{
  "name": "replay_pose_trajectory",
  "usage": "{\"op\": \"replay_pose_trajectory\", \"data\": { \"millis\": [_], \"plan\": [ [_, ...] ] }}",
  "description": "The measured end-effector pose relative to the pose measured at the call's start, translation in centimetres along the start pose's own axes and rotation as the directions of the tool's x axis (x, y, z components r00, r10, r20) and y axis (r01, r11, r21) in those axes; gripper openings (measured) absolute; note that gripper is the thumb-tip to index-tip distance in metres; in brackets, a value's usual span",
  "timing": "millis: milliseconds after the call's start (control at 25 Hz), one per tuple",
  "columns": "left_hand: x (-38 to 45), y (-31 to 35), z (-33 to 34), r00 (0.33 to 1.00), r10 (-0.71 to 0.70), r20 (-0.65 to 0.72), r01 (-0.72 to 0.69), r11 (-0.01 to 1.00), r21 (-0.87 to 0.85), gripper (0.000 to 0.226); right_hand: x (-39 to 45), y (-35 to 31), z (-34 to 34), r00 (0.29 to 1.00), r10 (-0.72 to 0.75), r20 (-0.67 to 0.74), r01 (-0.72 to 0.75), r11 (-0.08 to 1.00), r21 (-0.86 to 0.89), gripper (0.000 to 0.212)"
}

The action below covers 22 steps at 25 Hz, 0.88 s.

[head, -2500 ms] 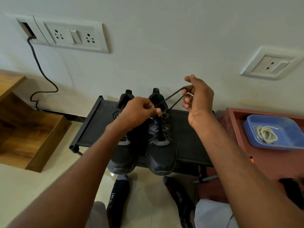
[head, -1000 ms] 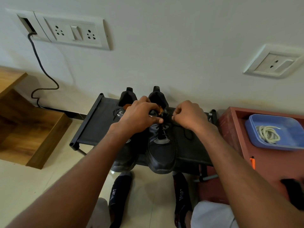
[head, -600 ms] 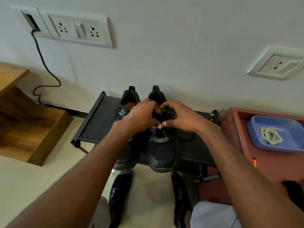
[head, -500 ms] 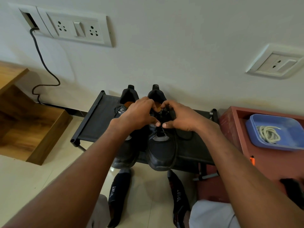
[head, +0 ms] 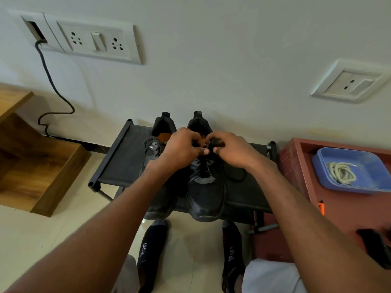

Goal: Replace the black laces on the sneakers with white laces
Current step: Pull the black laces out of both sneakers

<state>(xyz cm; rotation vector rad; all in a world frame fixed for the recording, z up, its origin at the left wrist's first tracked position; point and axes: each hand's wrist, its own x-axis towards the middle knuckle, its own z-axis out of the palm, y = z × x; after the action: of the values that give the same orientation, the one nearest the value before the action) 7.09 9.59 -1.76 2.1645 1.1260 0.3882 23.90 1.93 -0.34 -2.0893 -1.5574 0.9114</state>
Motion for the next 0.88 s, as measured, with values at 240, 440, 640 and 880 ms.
{"op": "replay_pose_trajectory", "data": {
  "millis": [240, 440, 640, 880],
  "plan": [
    [0.0, 0.5, -0.3, 0.983, -0.16, -0.088, 0.133, 0.959, -0.251, 0.008, 0.4, 0.3, -0.3, 0.996, -0.009, -0.092, 0.016, 0.997, 0.077, 0.032],
    [-0.1, 0.8, 0.1, 0.986, -0.162, -0.044, 0.138, 0.932, -0.336, 0.014, 0.0, 0.0, -0.5, 0.997, 0.037, 0.06, -0.041, 0.997, 0.06, 0.061],
    [0.1, 1.3, 0.7, 0.948, -0.262, -0.182, 0.188, 0.919, -0.346, 0.013, -0.4, 0.1, -0.4, 0.994, 0.03, 0.109, -0.024, 0.998, -0.059, 0.09],
    [0.2, 0.5, -0.3, 0.941, -0.32, -0.112, 0.225, 0.835, -0.503, 0.016, 0.0, 0.4, 0.1, 0.996, 0.036, 0.087, -0.032, 0.998, -0.046, 0.095]
  ]
}}
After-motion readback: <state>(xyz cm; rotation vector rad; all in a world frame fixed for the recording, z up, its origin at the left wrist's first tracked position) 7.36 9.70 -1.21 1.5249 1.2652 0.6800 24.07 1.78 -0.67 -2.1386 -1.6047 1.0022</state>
